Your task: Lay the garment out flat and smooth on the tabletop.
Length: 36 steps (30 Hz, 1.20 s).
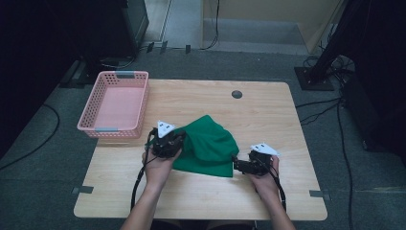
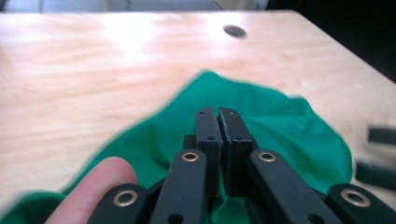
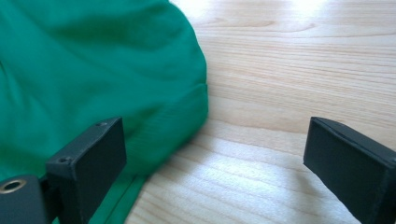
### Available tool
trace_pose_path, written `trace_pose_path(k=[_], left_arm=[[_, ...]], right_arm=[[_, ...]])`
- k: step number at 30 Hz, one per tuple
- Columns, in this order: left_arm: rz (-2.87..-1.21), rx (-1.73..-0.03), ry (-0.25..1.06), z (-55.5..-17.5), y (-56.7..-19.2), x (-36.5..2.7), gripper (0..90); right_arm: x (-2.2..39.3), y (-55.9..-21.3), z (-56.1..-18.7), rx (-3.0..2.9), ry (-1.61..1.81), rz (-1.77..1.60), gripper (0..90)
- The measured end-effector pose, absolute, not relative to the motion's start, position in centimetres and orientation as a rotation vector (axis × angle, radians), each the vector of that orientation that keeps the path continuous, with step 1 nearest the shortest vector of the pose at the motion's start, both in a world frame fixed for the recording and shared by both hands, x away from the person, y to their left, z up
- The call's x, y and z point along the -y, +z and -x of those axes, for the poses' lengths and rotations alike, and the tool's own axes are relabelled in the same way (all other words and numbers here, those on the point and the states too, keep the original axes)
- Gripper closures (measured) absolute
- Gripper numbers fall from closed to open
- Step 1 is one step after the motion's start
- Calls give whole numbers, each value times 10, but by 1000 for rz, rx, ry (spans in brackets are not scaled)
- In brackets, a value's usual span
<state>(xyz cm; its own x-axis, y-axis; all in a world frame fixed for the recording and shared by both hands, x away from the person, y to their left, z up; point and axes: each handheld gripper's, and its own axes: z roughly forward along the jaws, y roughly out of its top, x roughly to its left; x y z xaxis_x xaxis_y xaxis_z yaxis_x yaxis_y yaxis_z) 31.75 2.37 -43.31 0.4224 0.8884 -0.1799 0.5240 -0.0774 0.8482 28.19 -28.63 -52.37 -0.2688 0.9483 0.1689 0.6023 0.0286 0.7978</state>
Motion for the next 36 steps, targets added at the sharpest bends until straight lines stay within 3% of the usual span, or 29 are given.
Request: trace_pose_path(k=[11,14,19,26,30,36], left_arm=[[-1646,-1424,545,-362,-434,-82,884],[-1632,-1443,588,-356,-438,-84,752],[-1693,-1324,641,-327,-443,-63,591],[-1892,-1092,515,-286,-462,-8,586],[-2056,-991,525,-281,-483,25,547],[-2184,-967,596,-290,-509,50,484]], right_arm=[[273,-526,-283,-2021,1006,-1487,46],[270,-527,-284,-2047,962,-1478,43],[269,-527,-285,-2061,940,-1482,40],[269,-528,-285,-2057,929,-1486,37],[268,-528,-286,-2054,923,-1489,32],[268,-528,-286,-2052,920,-1491,31]])
